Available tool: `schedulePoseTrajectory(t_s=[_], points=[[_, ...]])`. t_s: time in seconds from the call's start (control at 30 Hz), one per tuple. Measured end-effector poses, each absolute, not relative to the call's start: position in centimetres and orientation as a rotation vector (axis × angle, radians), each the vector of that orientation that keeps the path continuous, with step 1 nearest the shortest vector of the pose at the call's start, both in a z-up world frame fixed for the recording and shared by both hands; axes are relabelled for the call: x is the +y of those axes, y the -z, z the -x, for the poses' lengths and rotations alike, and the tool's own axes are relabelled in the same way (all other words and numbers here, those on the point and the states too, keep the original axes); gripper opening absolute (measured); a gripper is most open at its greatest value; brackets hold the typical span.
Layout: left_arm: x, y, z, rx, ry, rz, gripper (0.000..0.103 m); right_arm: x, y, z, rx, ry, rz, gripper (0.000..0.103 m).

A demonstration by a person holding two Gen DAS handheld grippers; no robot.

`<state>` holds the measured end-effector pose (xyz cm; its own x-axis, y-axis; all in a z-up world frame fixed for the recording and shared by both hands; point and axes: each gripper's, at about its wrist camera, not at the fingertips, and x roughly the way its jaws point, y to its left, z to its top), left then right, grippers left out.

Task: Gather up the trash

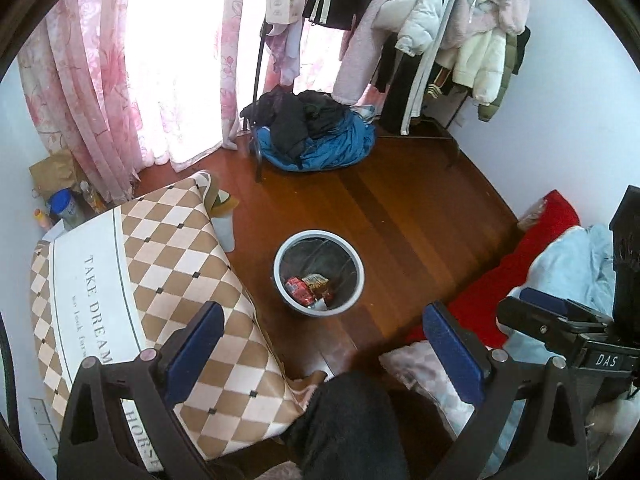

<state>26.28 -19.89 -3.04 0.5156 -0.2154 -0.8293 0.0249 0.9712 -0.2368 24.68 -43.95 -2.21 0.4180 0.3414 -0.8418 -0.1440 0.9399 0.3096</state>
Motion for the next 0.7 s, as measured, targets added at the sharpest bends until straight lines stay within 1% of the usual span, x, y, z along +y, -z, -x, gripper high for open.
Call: schedulePoseTrajectory(t_s=[0.27, 0.43, 0.7], points=[[-18.7, 0.8, -24.1, 1.014, 0.173, 0.243, 0.102, -42.5, -2.0, -22.3, 1.084, -0.385, -0.178, 0.103], [-18.1, -0.2, -23.3, 0.998, 0.178, 0.253, 0.102, -42.3, -2.5, -21.9, 1.093, -0.401, -0.182, 0.103], [-17.6, -0.4, -22.9, 0.998, 0.186, 0.272, 0.102, -42.1, -2.6, -21.9, 1.105, -0.430, -0.194, 0.103]])
